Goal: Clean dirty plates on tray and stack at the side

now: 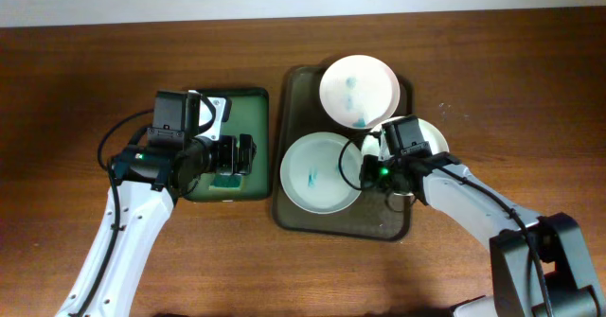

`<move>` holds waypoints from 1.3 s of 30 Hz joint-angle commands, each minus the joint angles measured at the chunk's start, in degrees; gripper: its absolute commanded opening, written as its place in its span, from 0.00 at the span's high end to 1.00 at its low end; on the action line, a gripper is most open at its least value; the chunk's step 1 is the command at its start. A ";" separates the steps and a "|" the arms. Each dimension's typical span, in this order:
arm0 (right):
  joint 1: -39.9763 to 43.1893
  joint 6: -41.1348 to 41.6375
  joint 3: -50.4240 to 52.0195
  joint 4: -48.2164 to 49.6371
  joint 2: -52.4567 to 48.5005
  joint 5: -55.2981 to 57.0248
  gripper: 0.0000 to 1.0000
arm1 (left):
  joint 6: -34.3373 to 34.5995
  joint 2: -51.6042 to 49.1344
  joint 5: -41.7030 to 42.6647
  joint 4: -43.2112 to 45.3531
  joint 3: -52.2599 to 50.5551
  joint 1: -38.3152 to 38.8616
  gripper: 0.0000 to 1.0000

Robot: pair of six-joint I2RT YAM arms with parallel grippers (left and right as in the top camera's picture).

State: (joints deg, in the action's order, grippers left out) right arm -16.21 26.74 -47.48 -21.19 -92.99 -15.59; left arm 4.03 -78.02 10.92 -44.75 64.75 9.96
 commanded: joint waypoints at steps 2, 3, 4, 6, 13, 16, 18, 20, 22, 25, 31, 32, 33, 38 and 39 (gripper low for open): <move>0.11 -3.13 -0.74 -8.07 0.37 -2.19 0.79 | -0.79 -1.73 -4.37 -0.55 0.98 0.13 0.00; 0.11 -4.15 -0.87 -9.90 0.61 -2.19 0.77 | -0.63 -3.06 -4.61 -0.76 0.98 0.13 0.01; 0.11 -4.48 -1.09 -11.41 1.40 -2.21 0.77 | -0.61 -4.83 -4.79 -0.76 0.98 0.13 0.01; 0.11 -4.09 -1.11 -12.59 3.50 -2.23 0.77 | -0.61 -9.73 -4.79 -0.31 0.98 0.13 0.00; -2.32 24.26 -0.83 -16.76 3.08 -2.21 0.75 | -0.66 -8.22 -1.70 -0.31 3.23 0.13 0.01; -6.32 22.77 -0.72 -14.60 1.53 -2.08 0.67 | -0.66 -4.04 -1.70 -1.36 3.23 0.13 0.01; -6.23 22.60 -0.72 -15.02 1.49 -1.22 0.66 | -0.66 -3.58 -1.70 -2.10 3.23 0.13 0.01; -6.23 22.95 -0.68 -15.50 0.96 0.20 0.67 | -0.66 -3.58 -1.68 -2.25 3.23 0.13 0.01; -6.23 28.46 -0.68 -15.50 -0.74 0.24 0.67 | -0.66 -3.58 -1.70 -2.93 3.23 0.13 0.01; -5.92 29.81 -0.70 -14.64 -2.40 0.39 0.92 | -0.66 -3.58 -1.70 -3.30 3.23 0.13 0.01; -0.55 -15.65 -4.50 -8.11 -2.36 1.42 0.96 | -0.66 -3.58 -1.70 -3.87 3.23 0.13 0.01; -0.55 -18.64 -4.50 -7.93 -2.36 2.19 0.96 | -0.66 -3.58 -1.70 -3.93 3.23 0.13 0.01; -0.66 -19.08 -4.50 -8.13 -2.36 2.14 0.95 | -0.66 -3.58 -1.70 -4.00 3.23 0.13 0.01; -0.66 -2.12 -6.40 -21.05 -1.44 2.16 0.64 | -0.66 -3.58 -1.70 -3.91 3.23 0.13 0.01; -0.66 -0.70 -6.25 -21.86 -1.55 2.16 0.64 | -0.66 -3.58 -1.70 -3.93 3.23 0.13 0.01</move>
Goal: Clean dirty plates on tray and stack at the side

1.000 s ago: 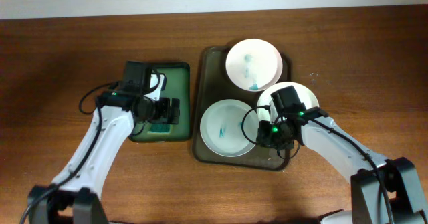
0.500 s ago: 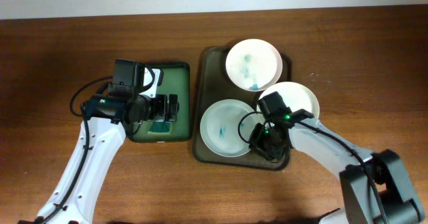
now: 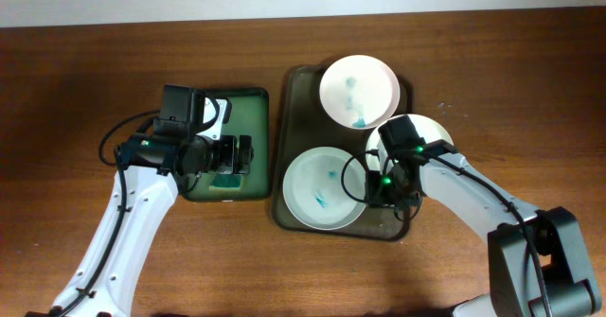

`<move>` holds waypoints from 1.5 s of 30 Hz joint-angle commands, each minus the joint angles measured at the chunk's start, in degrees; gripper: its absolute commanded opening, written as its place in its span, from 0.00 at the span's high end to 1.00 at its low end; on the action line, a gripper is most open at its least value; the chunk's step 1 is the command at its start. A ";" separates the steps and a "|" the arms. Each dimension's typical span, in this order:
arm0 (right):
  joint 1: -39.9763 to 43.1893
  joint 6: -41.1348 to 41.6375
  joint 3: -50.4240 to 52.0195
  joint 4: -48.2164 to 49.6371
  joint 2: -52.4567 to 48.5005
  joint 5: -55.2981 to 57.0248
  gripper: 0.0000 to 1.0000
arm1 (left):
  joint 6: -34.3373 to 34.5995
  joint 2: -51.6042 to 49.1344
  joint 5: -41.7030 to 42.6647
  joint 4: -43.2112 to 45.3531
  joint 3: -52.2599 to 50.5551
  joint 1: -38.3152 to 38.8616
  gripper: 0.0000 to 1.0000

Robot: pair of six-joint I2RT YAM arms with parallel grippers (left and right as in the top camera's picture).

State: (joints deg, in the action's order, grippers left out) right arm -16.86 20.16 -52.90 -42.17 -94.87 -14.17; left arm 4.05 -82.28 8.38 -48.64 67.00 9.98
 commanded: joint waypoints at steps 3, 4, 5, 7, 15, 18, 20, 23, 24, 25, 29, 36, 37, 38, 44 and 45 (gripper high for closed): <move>0.00 6.93 2.16 5.03 -2.34 0.72 0.65 | -0.68 0.68 0.81 -0.04 0.98 0.11 0.01; 0.02 6.91 2.89 7.32 -3.82 0.11 0.75 | -0.68 0.68 0.81 0.00 0.98 0.11 0.01; 0.22 6.93 2.82 7.26 -4.76 -0.59 0.92 | -0.68 0.68 0.81 -0.04 0.98 0.11 0.01; 1.38 6.45 2.47 6.82 -4.11 -0.57 0.96 | -0.70 0.68 0.74 -0.07 0.85 0.11 0.01; 1.62 2.36 1.99 7.48 -3.80 3.26 0.96 | 7.78 -13.25 -9.44 0.83 0.52 0.15 0.10; 1.62 2.38 2.01 7.48 -3.80 3.26 0.96 | 12.26 -23.56 -9.68 6.45 0.55 0.13 0.45; 1.62 2.38 2.01 7.50 -3.80 3.26 0.96 | 12.24 -26.95 -9.70 8.63 0.55 0.15 0.69; 1.62 2.38 2.01 7.45 -3.80 3.26 0.96 | 12.20 -27.96 -9.66 8.15 1.64 0.15 1.00; 1.62 2.38 2.01 7.45 -3.80 3.26 0.96 | 12.17 -27.89 -9.66 6.08 3.30 0.15 1.00; 1.62 2.38 2.01 7.43 -3.80 3.26 0.95 | 12.13 -27.69 -9.55 3.15 5.55 0.15 1.00; 1.62 2.38 2.01 7.45 -3.80 3.26 0.95 | -0.85 -27.32 0.81 -5.88 16.11 0.15 1.00; 1.62 2.40 2.01 7.10 -3.80 3.26 0.94 | -0.94 -23.78 13.75 -7.39 17.42 0.98 1.00; 1.62 2.51 2.01 7.10 -3.80 3.28 0.94 | -0.96 -23.78 14.36 -6.95 17.35 3.48 1.00; 1.62 2.80 2.01 7.10 -3.80 3.28 0.94 | -0.94 -23.89 14.36 -5.25 17.35 7.48 1.00; 1.62 2.80 2.01 7.04 -3.80 3.23 0.94 | 5.81 -32.15 7.65 3.93 17.35 23.34 1.00; 1.62 2.80 2.01 7.04 -3.80 3.23 0.94 | 9.25 -34.93 7.74 4.09 17.35 24.33 1.00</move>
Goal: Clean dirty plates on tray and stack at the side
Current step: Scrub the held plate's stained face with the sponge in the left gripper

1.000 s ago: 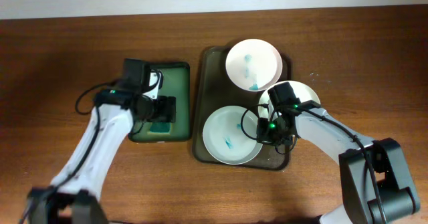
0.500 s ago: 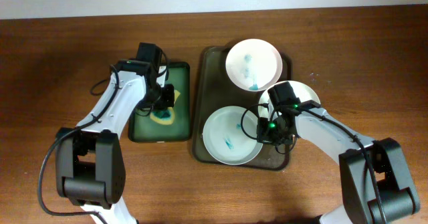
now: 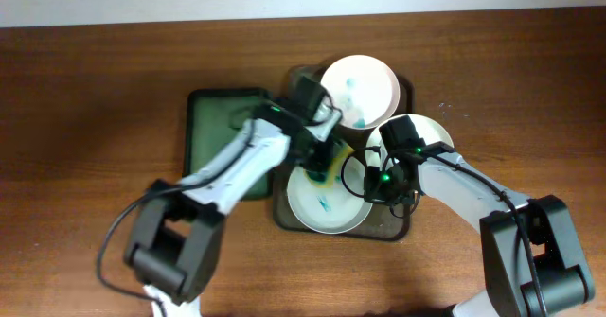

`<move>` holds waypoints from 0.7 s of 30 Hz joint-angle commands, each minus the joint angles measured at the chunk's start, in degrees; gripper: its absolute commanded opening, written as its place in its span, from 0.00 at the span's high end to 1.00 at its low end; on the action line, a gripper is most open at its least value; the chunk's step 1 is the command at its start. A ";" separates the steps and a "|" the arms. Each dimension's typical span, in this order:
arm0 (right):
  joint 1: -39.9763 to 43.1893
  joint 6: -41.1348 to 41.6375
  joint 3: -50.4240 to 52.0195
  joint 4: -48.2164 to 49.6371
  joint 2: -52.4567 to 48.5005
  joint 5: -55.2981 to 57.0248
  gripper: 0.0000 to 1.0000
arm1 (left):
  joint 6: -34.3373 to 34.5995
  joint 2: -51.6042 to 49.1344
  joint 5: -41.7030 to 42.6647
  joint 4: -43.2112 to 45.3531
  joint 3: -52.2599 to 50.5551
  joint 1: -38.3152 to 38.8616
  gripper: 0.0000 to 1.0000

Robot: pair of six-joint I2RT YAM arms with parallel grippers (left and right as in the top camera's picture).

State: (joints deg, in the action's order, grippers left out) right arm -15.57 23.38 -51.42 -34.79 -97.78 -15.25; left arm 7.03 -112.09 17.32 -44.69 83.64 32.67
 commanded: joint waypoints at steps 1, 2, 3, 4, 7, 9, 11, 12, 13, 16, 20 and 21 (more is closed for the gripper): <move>0.33 -0.42 0.52 -0.35 -0.90 4.31 0.94 | 8.87 -7.89 0.63 0.22 0.72 2.64 1.00; 0.33 -0.42 0.52 -0.33 -0.90 4.31 0.94 | 9.01 -9.31 1.79 0.52 0.72 3.37 1.00; 0.33 -0.39 0.52 -0.31 -0.90 4.31 0.94 | 9.55 -11.15 1.84 0.52 0.72 4.46 1.00; 0.33 -0.39 0.52 -0.33 -0.90 4.31 0.94 | 10.27 -12.57 2.19 0.57 0.72 5.53 1.00; 0.33 -0.39 0.52 -0.31 -0.90 4.24 0.95 | 7.89 -13.25 10.78 0.70 1.44 7.56 1.00; 0.33 -0.37 0.52 -0.31 -0.90 3.89 0.94 | 6.60 -13.25 16.44 -0.20 1.77 7.30 1.00; 0.33 -0.37 0.52 -0.31 -0.90 3.89 0.94 | 6.60 -13.25 16.35 -1.46 1.77 7.19 1.00; 0.33 -0.37 0.52 -0.33 -0.90 3.89 0.94 | 6.60 -13.25 16.39 -2.36 1.77 7.19 1.00; 0.33 -0.37 0.52 -0.31 -0.90 3.89 0.94 | 6.60 -13.25 16.39 -4.22 1.77 7.26 1.00; 0.33 -0.37 0.52 -0.28 -0.90 3.89 0.94 | 6.58 -13.25 15.43 -6.99 1.75 7.23 1.00; 0.33 -0.37 0.52 -0.31 -0.90 3.89 0.94 | 7.41 -13.25 4.15 -9.66 1.75 7.58 1.00; 0.33 -0.39 0.52 -0.31 -0.90 3.89 0.95 | 10.78 -13.25 -2.32 -9.16 1.77 7.21 1.00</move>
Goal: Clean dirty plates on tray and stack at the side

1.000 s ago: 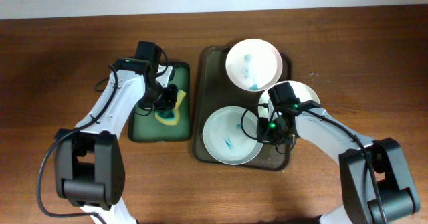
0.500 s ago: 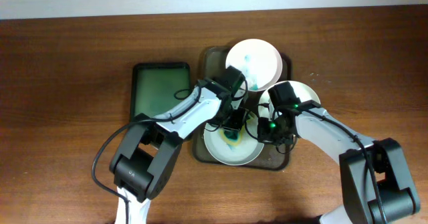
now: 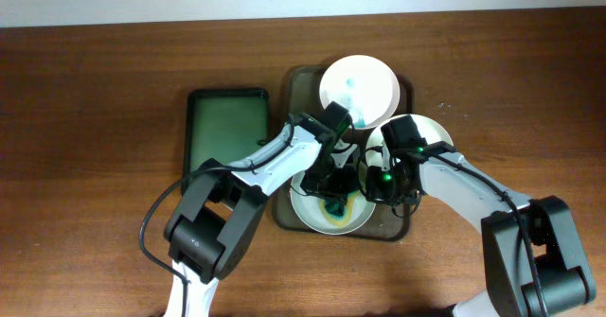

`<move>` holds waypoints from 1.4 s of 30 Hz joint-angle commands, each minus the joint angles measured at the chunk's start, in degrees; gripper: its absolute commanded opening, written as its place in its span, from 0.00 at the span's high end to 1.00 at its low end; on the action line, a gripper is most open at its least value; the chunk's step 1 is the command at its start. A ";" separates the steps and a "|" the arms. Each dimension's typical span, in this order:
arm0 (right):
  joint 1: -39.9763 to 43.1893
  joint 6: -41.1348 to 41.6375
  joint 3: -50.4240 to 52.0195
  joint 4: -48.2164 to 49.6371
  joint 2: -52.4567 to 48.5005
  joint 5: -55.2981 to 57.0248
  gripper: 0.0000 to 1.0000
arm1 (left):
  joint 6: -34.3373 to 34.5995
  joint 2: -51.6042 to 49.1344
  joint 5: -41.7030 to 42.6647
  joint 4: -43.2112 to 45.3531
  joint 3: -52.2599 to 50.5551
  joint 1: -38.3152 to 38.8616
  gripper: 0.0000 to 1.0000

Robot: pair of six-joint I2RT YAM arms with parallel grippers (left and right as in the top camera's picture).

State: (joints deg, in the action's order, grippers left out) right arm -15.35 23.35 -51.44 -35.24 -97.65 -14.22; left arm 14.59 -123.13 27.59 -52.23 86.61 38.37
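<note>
Three white plates sit on the dark brown tray (image 3: 282,208). The front plate (image 3: 305,206) carries a blue-green smear. My left gripper (image 3: 331,190) is over this plate, shut on a yellow-green sponge (image 3: 334,206) pressed onto its middle. My right gripper (image 3: 367,188) is at the plate's right rim and shut on it. The back plate (image 3: 358,88) shows faint blue marks. Most of the right plate (image 3: 434,131) is hidden under my right arm.
A small green tray (image 3: 227,128) lies left of the brown tray with nothing on it. The left arm stretches across the gap between the two trays. Bare wooden table surrounds both trays.
My left gripper has moved with the sponge from the front plate's back rim to its middle. The blue marks there are now a wider blue-green smear. The right gripper holds the rim as before.
My left gripper was over the sponge on the green tray while the right gripper held the front plate's right rim. Then the plate sat nearer the tray's front. Later the left gripper had the sponge at that plate, and now it is on its middle.
</note>
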 commanded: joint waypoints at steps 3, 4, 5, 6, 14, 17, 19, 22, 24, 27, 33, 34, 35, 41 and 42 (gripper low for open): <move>0.11 -0.35 0.55 0.11 -1.03 2.86 0.94 | 5.79 -2.21 -21.31 -1.03 -0.63 -2.82 1.00; 0.11 -0.35 0.55 0.11 -1.03 2.86 0.95 | 5.79 -2.21 -25.22 -2.03 -0.26 -4.35 1.00; 0.11 -0.35 0.55 0.11 -1.03 2.86 0.95 | 6.73 -2.21 -30.51 -3.76 0.26 -5.68 1.00; 0.11 -0.35 0.55 0.13 -1.03 2.86 0.95 | 7.23 -2.21 -36.83 -5.44 0.55 -6.78 1.00; 0.11 -0.37 0.55 0.15 -1.03 2.91 0.94 | 7.63 -2.10 -24.72 -0.57 0.57 -8.00 1.00; 0.11 -0.37 0.55 0.15 -1.03 2.91 0.95 | 7.65 -2.23 -3.21 9.44 0.55 -6.49 1.00; 0.11 -0.37 0.55 0.17 -1.03 2.91 0.94 | 6.84 -2.23 -1.66 11.23 0.55 -3.67 1.00; 0.11 -0.39 0.55 0.17 -1.03 2.91 0.95 | 3.96 -2.23 -1.90 12.22 0.55 1.36 1.00; 0.11 -0.37 0.55 0.15 -1.03 2.91 0.95 | 3.98 -2.23 -2.05 12.17 0.55 2.36 1.00; 0.11 -0.39 0.55 0.15 -1.03 2.91 0.95 | 3.98 -2.23 -3.43 10.58 0.55 2.34 1.00; 0.11 -0.39 0.55 0.17 -1.03 2.91 0.96 | 3.98 -1.86 -23.17 -4.48 6.80 -5.49 1.00; 0.11 -0.39 0.55 0.17 -1.03 2.91 0.96 | 3.93 -1.66 -24.09 -7.08 8.90 -7.30 1.00; 0.11 -0.39 0.55 0.17 -1.03 2.91 0.96 | 3.82 -0.68 -24.22 -10.23 11.69 -9.68 1.00; 0.11 -0.59 0.55 3.54 -1.03 2.89 0.96 | 2.01 8.87 -25.31 -13.00 14.03 -21.33 1.00; 0.11 -0.59 0.46 4.24 -1.03 1.70 0.96 | 2.01 8.76 -26.93 -12.92 13.29 -22.62 1.00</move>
State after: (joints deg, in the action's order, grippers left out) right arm -14.83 23.73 -51.72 -32.21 -97.69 -13.54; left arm 17.56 -116.29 4.16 -64.99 99.44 18.72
